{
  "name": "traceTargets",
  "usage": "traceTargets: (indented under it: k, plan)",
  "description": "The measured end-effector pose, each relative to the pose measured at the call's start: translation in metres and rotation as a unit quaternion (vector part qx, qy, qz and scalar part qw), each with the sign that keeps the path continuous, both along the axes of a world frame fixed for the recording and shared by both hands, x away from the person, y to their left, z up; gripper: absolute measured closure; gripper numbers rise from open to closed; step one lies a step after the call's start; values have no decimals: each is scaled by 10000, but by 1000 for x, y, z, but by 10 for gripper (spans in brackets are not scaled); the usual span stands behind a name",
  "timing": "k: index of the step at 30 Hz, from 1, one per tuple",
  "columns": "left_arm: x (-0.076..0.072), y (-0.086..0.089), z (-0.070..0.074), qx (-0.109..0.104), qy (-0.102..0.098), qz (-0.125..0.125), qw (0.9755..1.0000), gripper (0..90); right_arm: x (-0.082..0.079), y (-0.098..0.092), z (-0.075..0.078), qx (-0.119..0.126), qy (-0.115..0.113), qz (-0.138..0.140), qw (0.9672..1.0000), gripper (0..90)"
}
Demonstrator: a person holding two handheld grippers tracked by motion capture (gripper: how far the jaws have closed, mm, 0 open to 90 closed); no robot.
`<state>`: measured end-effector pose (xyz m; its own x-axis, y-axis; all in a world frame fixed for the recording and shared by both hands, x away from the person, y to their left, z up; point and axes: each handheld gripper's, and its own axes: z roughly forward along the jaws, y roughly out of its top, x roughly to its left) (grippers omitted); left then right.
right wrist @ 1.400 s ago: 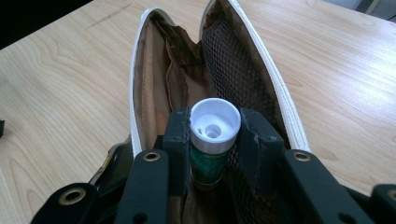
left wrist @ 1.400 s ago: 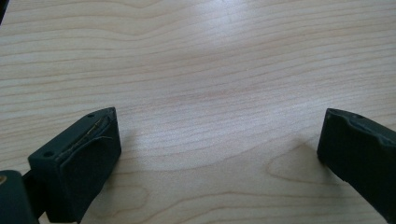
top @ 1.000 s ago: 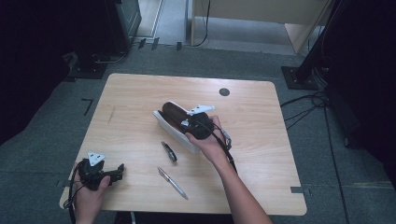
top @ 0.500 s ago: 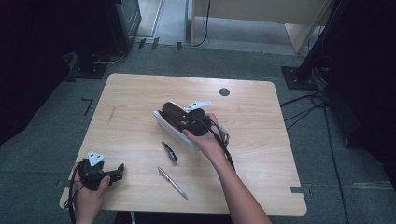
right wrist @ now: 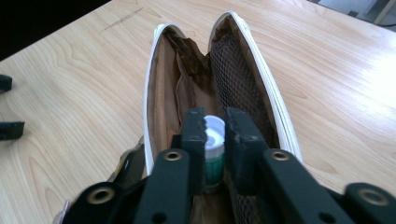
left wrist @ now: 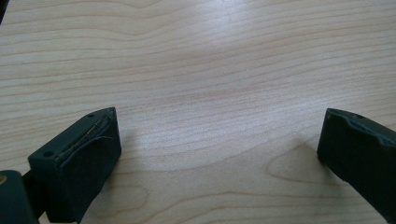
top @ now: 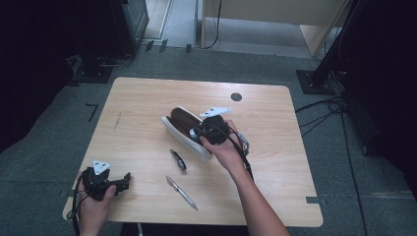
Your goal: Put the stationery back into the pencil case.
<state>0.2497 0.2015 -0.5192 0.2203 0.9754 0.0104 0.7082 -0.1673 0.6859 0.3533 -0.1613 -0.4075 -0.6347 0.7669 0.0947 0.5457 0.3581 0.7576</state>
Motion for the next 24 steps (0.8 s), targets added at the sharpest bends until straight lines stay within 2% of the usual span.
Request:
traceTargets:
  k: [3, 4, 7, 9, 13, 18, 24]
  plan:
    - [0, 0, 0, 1, 1, -1, 10000, 0, -4, -2, -2, -168, -13, 37, 9999, 900]
    - [0, 0, 0, 0, 1, 0, 10000, 0, -5, -2, -5, -265, 75, 92, 9996, 900]
    - [0, 0, 0, -2, 1, 4, 10000, 0, -3, 0, -9, -336, 140, 129, 9993, 900]
    - [0, 0, 0, -1, 1, 0, 10000, 0, 1, 5, -10, -356, 184, 149, 9991, 900]
    - [0, 0, 0, -1, 1, 3, 10000, 0, 18, 20, -13, -550, 272, 202, 9979, 900]
    - [0, 0, 0, -2, -2, -1, 10000, 0, 23, 26, -9, -426, 188, 225, 9987, 900]
    - [0, 0, 0, -1, 0, -2, 10000, 0, 10, 15, -2, -81, -30, 82, 9999, 896]
